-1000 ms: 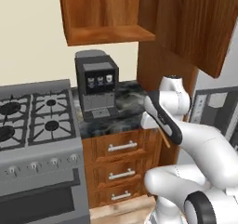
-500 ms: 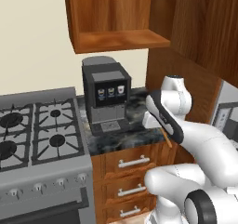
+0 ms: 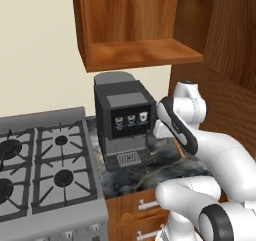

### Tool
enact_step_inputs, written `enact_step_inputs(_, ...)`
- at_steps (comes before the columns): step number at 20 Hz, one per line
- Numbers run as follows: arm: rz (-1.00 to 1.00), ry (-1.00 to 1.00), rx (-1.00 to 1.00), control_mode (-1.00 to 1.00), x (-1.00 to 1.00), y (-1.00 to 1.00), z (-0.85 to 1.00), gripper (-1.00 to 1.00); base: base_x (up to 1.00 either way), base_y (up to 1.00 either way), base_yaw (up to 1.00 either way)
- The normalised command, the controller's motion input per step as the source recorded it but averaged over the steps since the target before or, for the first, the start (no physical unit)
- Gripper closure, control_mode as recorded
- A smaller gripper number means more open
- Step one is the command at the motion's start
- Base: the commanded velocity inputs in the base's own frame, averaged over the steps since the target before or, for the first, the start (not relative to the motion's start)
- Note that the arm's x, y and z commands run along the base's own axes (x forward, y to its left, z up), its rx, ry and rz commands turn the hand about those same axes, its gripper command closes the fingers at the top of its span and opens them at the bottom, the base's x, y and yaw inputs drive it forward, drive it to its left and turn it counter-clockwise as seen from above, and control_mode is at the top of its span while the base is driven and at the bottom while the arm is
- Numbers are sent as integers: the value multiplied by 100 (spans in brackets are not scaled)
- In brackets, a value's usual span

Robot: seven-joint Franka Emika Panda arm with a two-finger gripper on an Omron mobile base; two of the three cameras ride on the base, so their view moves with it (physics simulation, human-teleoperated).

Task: Organize the utensils by type. Pick up the wooden spoons from the counter and place them in the open cabinet. Then pick up the metallic utensils from the counter and place them in the open drawer.

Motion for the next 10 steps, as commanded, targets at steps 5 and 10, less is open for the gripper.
enact_step_inputs(5, 0, 0, 0, 100, 0, 0, 0, 100, 63, 10, 8)
enact_step_inputs(10, 0, 0, 0, 100, 0, 0, 0, 100, 50, 6, 3)
